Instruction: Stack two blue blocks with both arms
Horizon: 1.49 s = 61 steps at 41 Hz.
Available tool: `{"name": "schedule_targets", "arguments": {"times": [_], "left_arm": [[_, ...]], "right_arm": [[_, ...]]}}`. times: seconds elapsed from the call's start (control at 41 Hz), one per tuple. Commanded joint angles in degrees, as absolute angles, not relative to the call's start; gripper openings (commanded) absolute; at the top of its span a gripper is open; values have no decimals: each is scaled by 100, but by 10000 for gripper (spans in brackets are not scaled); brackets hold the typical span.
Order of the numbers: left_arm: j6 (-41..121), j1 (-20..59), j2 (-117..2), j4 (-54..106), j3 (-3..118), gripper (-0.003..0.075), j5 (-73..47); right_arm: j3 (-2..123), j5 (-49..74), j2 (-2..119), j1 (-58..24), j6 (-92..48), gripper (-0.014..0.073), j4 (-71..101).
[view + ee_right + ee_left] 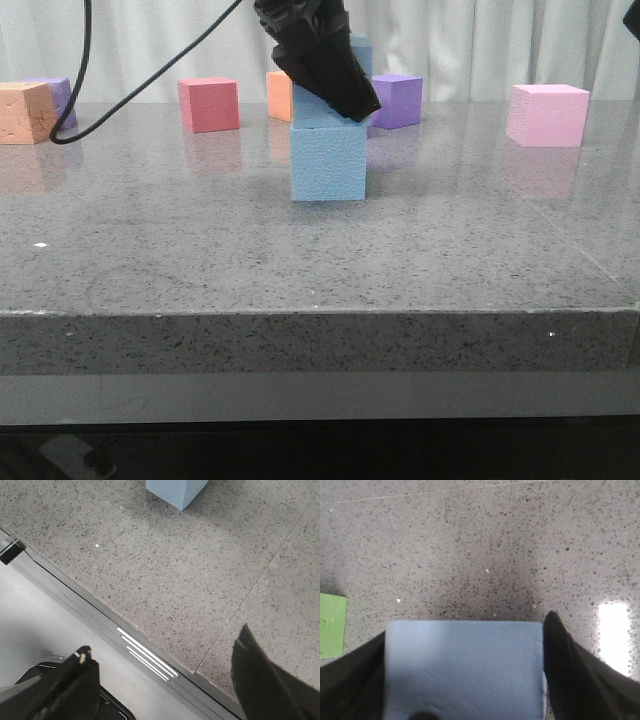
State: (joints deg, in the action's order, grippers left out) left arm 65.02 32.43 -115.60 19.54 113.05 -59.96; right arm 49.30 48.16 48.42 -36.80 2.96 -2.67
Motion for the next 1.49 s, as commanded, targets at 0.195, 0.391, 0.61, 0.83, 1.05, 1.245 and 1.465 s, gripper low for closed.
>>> {"name": "schedule_targets", "arguments": {"times": [0.195,0.391,0.61,0.83,1.05,1.245,1.465], "left_arm": [[6494,3274,-10799,2118,11484,541,-5771],[6035,3274,-10289,2101,11484,538,-5826],[3512,3274,-9591,1247,11484,533,-6182],[932,3196,-9248,-237,11484,533,-6959],[130,3064,-8724,-260,10886,533,-7000],[130,3103,-7863,-227,9603,533,-6574],[130,3103,-6712,-354,7982,533,-6185]], "right_arm": [[5072,4501,4797,-3655,248,551,-282],[5072,4501,4797,-3655,248,551,-282],[5072,4501,4797,-3655,248,551,-282],[5072,4501,4797,-3655,248,551,-282],[5072,4501,4797,-3655,248,551,-282],[5072,4501,4797,-3655,248,551,-282],[5072,4501,4797,-3655,248,551,-282]]}}
